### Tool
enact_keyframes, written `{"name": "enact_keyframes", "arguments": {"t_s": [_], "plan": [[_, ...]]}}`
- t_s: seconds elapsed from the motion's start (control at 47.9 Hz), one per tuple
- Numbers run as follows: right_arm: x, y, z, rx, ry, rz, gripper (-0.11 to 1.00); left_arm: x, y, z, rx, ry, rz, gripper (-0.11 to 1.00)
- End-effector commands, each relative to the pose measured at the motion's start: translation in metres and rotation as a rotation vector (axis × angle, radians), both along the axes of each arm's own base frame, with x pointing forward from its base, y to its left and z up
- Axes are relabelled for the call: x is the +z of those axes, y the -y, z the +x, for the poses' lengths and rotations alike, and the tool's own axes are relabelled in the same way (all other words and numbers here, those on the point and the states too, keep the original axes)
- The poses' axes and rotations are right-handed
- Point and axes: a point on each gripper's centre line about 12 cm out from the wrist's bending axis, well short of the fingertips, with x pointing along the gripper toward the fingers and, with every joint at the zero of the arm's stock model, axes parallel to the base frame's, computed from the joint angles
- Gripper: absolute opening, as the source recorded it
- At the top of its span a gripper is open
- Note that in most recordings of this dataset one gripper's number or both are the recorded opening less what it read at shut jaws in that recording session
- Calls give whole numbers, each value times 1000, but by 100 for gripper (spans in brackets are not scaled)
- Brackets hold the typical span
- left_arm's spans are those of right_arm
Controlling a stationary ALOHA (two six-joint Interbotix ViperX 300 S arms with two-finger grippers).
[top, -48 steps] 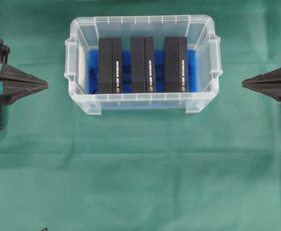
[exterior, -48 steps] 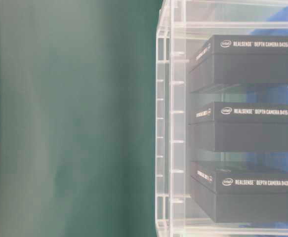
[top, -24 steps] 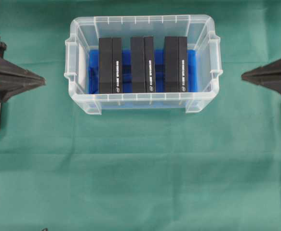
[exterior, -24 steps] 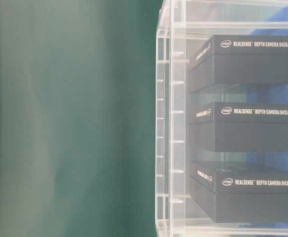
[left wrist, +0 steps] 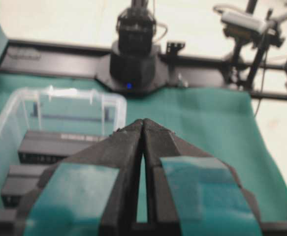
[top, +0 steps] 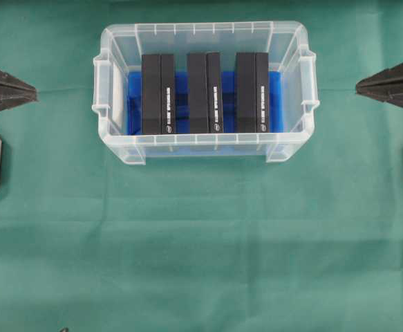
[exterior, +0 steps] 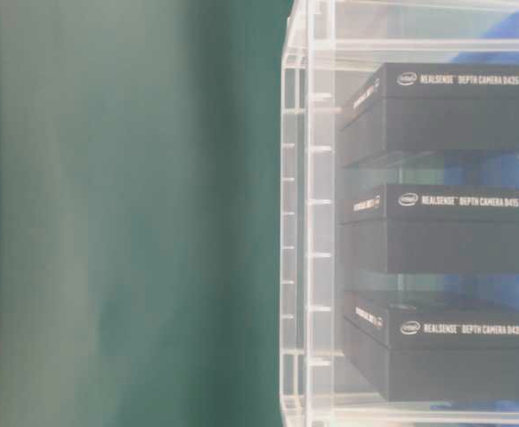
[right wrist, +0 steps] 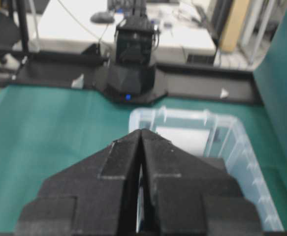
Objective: Take the box out of the case with the left arm.
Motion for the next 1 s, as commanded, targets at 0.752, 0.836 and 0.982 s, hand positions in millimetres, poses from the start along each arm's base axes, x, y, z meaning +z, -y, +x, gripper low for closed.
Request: {"name": "enact_keyframes", "arguments": {"t_s": [0.752, 0.836, 0.982], "plan": [[-38, 2, -30, -82, -1041, 86, 1, -40, 3, -24, 97, -1069, -138, 2], [-38, 2, -30, -82, -1041, 86, 1, -40, 3, -24, 101, -1067, -144, 2], [-37, 3, -30, -85, -1041, 87, 1, -40, 3, -23, 119, -1068, -164, 2]]}}
